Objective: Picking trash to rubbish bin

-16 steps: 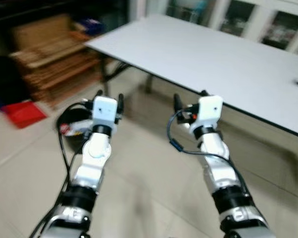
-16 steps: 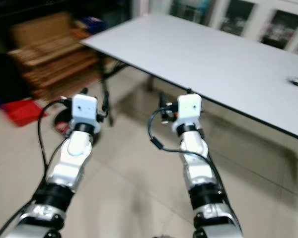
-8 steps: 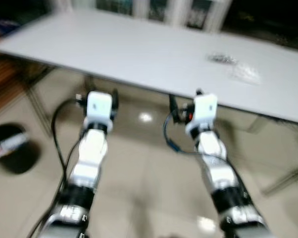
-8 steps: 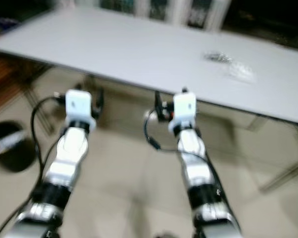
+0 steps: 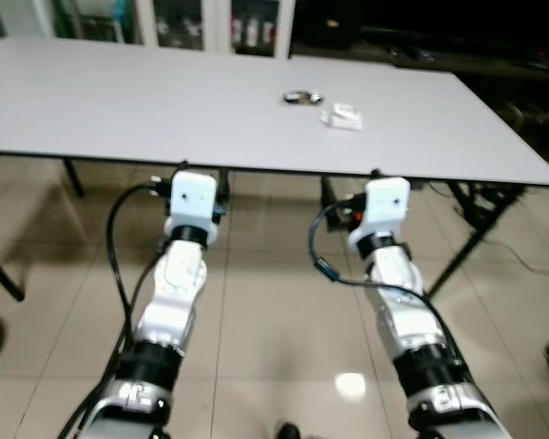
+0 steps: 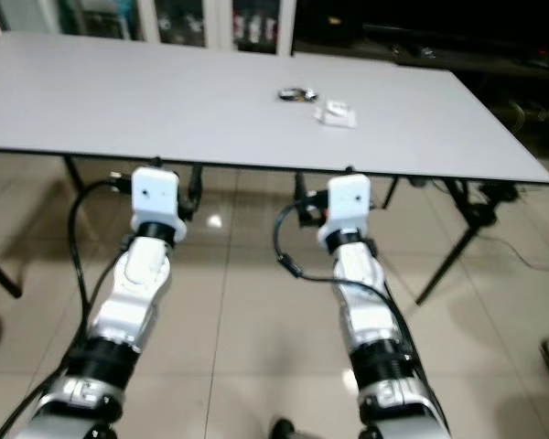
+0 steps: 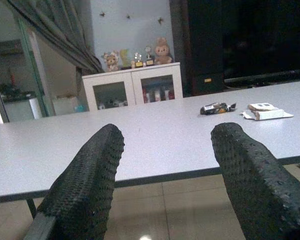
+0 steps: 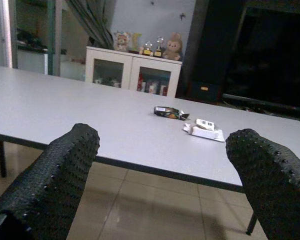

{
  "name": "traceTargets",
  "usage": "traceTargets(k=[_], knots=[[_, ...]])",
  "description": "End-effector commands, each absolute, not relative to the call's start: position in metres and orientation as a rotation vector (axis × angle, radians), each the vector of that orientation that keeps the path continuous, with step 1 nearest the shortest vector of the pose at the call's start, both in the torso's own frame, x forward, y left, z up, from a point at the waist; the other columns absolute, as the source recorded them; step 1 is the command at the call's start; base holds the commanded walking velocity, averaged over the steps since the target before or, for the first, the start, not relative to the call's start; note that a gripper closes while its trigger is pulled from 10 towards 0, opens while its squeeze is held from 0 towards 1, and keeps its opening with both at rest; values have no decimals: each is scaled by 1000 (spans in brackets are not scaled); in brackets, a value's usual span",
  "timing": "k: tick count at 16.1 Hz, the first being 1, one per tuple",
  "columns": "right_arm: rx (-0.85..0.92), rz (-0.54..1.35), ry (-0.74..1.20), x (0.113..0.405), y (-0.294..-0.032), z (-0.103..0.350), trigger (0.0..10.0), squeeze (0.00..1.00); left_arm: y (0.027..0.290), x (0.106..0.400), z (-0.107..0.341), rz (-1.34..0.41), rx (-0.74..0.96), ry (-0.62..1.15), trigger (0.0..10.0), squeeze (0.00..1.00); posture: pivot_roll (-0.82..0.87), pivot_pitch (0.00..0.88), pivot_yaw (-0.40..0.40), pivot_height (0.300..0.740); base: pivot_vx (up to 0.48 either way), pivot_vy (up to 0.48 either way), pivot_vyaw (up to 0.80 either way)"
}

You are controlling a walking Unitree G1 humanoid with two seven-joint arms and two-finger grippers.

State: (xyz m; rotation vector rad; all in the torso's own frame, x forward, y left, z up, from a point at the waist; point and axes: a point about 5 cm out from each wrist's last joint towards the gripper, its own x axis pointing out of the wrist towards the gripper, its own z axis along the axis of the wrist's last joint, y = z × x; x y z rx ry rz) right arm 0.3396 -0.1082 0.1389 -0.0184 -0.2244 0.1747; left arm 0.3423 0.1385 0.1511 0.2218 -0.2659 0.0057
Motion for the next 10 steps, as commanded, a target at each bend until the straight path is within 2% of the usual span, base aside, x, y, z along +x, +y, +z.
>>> traceTargets(k=[1,3,7,10], knots=[[-24,171,-233,341,-110,143,10000,0,136,344,158,-2,211,-284,10000,0,-20,1,-70,740,0,0,0],[-23,183,-224,341,-109,143,10000,0,136,345,159,-4,207,-284,10000,0,-20,3,-71,740,0,0,-216],[-15,183,-221,341,-110,142,10000,0,135,344,160,-1,198,-281,10000,0,-22,6,-72,740,0,0,-652],[-21,196,-220,340,-107,142,10000,0,136,345,161,6,187,-276,10000,0,-19,10,-74,740,0,0,0]])
